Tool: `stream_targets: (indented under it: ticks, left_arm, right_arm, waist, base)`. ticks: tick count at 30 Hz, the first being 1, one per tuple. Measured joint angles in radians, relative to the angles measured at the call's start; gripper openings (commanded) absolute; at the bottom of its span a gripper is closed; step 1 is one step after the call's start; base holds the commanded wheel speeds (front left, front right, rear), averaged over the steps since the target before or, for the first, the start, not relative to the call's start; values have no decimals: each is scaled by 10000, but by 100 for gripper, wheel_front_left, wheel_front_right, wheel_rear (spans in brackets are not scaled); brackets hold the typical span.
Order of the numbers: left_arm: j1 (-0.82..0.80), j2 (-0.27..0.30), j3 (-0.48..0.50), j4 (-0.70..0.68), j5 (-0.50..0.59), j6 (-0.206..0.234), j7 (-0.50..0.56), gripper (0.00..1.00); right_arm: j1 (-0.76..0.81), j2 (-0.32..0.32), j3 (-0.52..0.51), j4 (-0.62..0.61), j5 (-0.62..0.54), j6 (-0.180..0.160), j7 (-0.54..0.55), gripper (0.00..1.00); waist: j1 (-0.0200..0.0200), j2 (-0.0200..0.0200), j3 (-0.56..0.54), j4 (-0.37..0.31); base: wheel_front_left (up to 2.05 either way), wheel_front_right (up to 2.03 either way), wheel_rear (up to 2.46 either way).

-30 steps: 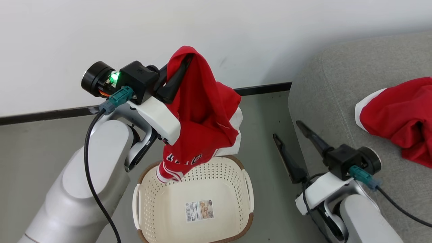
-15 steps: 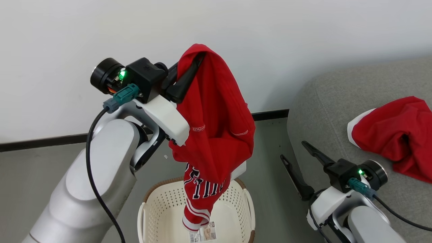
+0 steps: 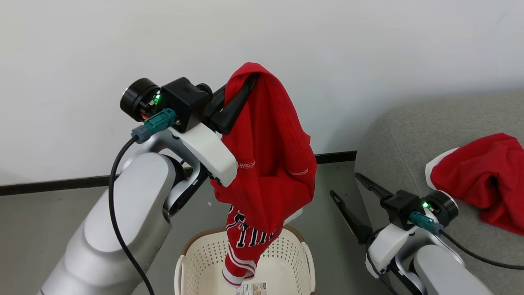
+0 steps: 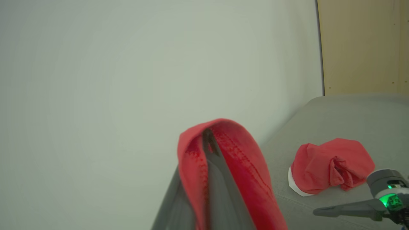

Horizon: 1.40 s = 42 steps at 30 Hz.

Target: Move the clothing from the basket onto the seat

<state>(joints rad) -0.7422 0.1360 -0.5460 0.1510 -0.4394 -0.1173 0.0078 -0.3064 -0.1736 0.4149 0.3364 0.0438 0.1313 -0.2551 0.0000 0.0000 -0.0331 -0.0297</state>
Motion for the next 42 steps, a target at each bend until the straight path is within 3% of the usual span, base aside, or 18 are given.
stream_targets:
  ticks: [16, 29, 30, 31, 32, 33, 34, 36, 42]
  left_arm:
    - [171, -71, -228, -508, -136, 0, 366, 0]
    - [244, -115, -362, -861, -178, 2, 527, 0]
    - [324, -127, -370, -909, -178, 2, 527, 0]
    - [358, -130, -382, -920, -178, 2, 529, 0]
    - [376, -130, -389, -930, -180, 4, 529, 0]
    - [376, -134, -389, -951, -180, 6, 529, 0]
    - [376, -136, -389, -966, -182, 15, 531, 0]
    - [380, -140, -389, -978, -207, 21, 539, 0]
    - [726, -79, -280, -980, -276, 151, 541, 0]
  right_arm:
    - [-1164, 90, 2408, 1097, 784, 0, 0, 100]
    - [-2116, 694, 2742, 1971, 1662, 0, 0, 100]
    - [-2302, 763, 2729, 2025, 1661, 0, 0, 85]
    - [-2402, 779, 2683, 2038, 1639, 0, -2, 56]
    - [-2515, 786, 2646, 2073, 1605, 0, 0, 56]
    - [-2603, 794, 2583, 2102, 1576, 0, 0, 41]
    - [-2663, 798, 2535, 2130, 1549, 0, 0, 33]
    - [-2755, 800, 2491, 2190, 1494, 0, 0, 2]
    - [-2757, 828, 2546, 2255, 1421, 0, 0, 0]
  waist:
    - [0, 0, -67, 360]
    - [0, 0, 39, 592]
    - [0, 0, 70, 621]
    - [0, 0, 87, 635]
    - [0, 0, 104, 648]
    - [0, 0, 122, 661]
    - [0, 0, 140, 673]
    - [0, 0, 175, 694]
    - [0, 0, 253, 675]
  base:
    - [0, 0, 0]
    - [0, 0, 0]
    - [0, 0, 0]
    - [0, 0, 0]
    - [0, 0, 0]
    - [0, 0, 0]
    - [0, 0, 0]
    - [0, 0, 0]
    - [0, 0, 0]
